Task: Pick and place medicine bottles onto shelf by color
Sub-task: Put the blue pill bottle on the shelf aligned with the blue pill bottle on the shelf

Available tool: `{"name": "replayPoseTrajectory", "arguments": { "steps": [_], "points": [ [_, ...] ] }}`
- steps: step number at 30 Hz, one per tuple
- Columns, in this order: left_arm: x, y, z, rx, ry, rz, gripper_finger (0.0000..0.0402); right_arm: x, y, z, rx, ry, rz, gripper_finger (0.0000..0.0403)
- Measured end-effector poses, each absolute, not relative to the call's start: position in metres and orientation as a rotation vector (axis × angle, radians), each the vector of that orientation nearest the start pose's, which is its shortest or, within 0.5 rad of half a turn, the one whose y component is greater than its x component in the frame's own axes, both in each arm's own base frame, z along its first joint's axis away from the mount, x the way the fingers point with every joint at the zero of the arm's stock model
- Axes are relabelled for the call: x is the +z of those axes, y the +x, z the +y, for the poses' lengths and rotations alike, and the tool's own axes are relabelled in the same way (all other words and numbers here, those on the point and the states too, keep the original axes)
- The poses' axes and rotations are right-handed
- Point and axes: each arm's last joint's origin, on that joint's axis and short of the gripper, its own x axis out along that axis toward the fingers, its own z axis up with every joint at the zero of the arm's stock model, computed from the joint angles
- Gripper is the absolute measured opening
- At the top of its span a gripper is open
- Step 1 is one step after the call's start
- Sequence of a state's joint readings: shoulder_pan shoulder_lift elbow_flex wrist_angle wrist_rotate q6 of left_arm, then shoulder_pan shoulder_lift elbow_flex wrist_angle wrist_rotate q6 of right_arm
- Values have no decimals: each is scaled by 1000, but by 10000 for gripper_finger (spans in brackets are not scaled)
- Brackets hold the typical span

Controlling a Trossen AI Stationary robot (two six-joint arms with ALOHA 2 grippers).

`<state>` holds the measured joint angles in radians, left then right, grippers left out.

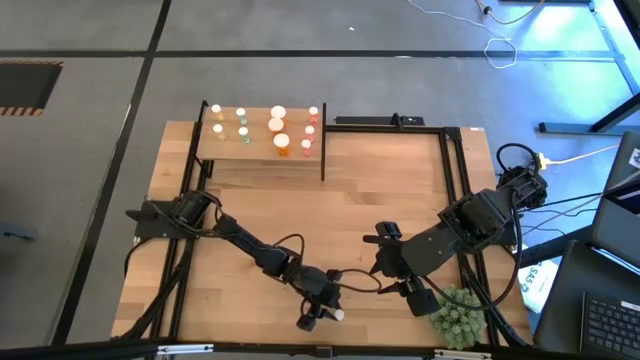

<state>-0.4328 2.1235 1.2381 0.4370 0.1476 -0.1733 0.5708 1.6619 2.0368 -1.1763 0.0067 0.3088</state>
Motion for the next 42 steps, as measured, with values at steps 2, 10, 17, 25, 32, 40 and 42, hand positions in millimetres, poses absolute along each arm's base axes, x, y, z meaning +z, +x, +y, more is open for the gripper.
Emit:
{"name": "replayPoseTrajectory", "arguments": {
  "steps": [2,10,17,25,32,40,42],
  "points": [
    [135,404,-191,-528,-101,497,107,442,267,171,406,55,849,200],
    [137,404,-191,-527,-102,492,107,442,267,171,406,55,849,200],
    [138,404,-190,-527,-101,493,107,443,267,171,406,55,849,200],
    [152,404,-187,-522,-97,459,107,442,267,171,406,55,848,200],
    [173,398,-174,-477,-41,500,107,443,268,172,408,57,843,200],
    [197,393,-162,-429,-34,491,107,443,268,172,475,-95,805,200],
    [205,393,-159,-407,-33,480,107,443,268,172,482,-112,801,200]
  ]
}}
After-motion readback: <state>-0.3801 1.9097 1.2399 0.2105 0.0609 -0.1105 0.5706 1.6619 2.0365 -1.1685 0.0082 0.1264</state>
